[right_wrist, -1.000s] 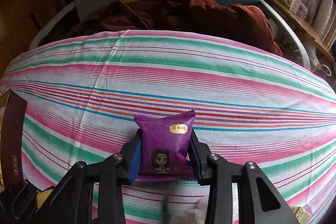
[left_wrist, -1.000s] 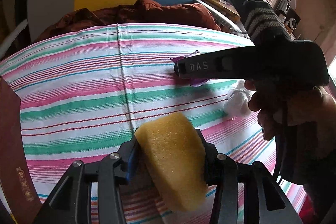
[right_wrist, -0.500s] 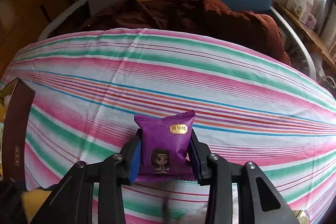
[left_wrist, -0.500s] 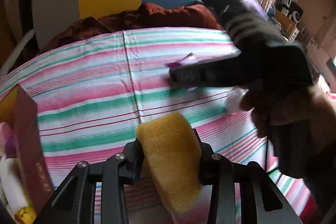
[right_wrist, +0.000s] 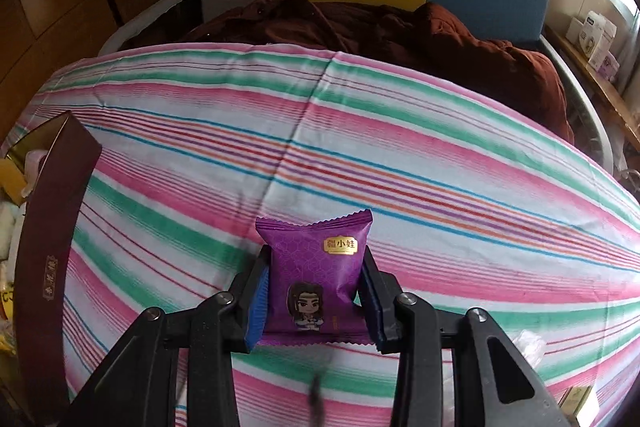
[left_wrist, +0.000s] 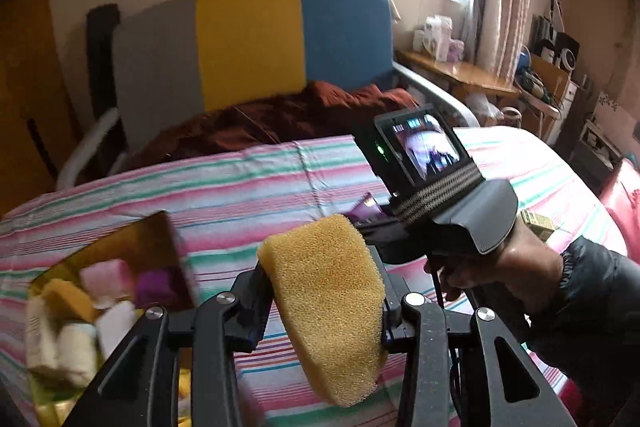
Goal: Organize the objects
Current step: 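Carry the yellow sponge and purple packet into the gold tray and release both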
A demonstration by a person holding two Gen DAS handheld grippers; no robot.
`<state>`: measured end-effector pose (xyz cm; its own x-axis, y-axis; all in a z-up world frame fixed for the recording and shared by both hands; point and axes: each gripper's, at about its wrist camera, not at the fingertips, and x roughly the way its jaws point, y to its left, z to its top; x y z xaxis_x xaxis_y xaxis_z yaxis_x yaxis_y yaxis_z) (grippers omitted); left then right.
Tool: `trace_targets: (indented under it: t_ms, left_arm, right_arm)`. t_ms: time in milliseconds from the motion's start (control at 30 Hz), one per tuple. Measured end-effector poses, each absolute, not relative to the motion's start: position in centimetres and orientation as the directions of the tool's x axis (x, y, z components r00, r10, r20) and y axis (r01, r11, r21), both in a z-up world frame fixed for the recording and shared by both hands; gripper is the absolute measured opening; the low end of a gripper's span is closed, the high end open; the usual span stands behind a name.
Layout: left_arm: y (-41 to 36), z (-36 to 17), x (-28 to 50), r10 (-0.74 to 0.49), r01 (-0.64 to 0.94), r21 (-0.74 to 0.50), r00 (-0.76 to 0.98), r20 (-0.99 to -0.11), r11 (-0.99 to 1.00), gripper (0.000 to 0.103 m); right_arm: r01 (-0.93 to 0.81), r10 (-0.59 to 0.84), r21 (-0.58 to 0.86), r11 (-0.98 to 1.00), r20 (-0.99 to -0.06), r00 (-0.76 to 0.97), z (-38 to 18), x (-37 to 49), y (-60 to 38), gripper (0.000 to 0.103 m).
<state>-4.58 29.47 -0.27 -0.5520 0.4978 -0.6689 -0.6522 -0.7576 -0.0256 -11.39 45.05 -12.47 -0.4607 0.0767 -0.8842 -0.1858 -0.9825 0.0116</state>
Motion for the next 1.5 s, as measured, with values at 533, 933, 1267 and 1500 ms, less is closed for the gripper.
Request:
trace_targets:
  t_ms: [533, 933, 1267, 1500]
  left_arm:
    - [20.5, -0.5, -4.7, 0.451, -0.546, -0.078, -0.594, -0.666, -0.834, 0.044]
    - [8.9, -1.5, -5.3, 0.369, -0.365, -0.155, -0.643, -0.671, -0.918, 0.044]
    - [2.7, -3.0, -4.8, 0.329, -0.268, -0.199, -0.65, -0.685, -0.943, 0.044]
    - [3.1, -3.5, -5.5, 0.376, -0.283, -0.25, -0.621, -0.688, -0.926, 0.044]
  right_arm:
    - [-0.173, 0.046, 0.034, -0.984, -0.899, -0.436, -10.8, -8.5, 39.0, 0.039]
    - [-0.057, -0.058, 0.114, -0.992, -0.804, -0.592, -4.0, -5.9, 31.0, 0.039]
    - [0.059, -0.126, 0.114, -0.992, -0.786, -0.606, -2.7, -7.6, 23.7, 0.039]
    - [0.052, -0.126, 0.118, -0.992, -0.796, -0.592, -3.3, -8.7, 22.0, 0.039]
